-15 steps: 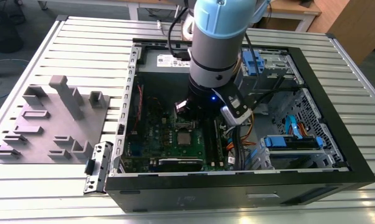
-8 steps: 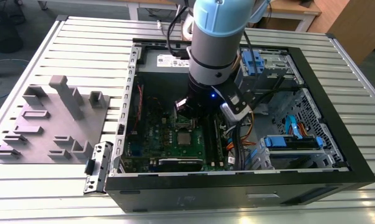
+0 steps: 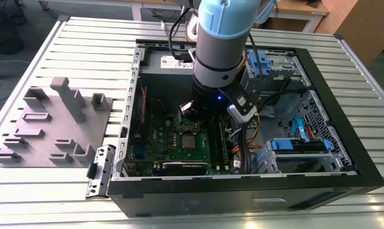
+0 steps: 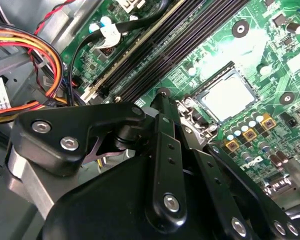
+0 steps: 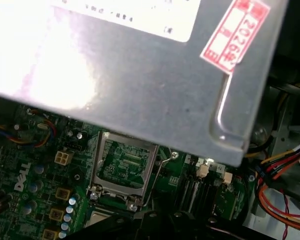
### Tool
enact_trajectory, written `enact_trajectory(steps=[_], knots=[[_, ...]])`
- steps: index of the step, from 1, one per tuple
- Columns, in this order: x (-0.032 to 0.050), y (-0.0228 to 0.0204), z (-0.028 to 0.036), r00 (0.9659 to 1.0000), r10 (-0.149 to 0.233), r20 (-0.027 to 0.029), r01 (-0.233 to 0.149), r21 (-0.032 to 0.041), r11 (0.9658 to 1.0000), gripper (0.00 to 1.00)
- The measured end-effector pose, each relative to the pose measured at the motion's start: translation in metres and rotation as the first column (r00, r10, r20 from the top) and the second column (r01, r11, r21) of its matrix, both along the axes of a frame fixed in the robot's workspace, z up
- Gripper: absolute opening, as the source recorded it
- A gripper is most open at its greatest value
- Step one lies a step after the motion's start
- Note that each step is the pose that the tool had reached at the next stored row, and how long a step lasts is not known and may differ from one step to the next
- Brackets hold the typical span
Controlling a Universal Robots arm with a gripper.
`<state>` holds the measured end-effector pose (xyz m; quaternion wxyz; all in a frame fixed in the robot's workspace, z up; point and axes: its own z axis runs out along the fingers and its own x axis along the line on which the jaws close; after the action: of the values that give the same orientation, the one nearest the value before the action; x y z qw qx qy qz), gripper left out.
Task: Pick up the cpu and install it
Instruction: 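Close the cpu cover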
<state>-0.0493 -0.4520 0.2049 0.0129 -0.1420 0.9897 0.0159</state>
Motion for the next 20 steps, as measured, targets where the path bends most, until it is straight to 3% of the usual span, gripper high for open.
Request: enact_trajectory(steps=[10, 20], knots=[[0.0001, 0.0078, -0.0055, 1.0000, 0.000, 0.0001, 0.000, 0.0001, 1.0000, 0.11], [0.0001, 0.0087, -0.0068, 1.0000, 0.000, 0.0000, 0.000, 0.0000, 1.0000, 0.11]])
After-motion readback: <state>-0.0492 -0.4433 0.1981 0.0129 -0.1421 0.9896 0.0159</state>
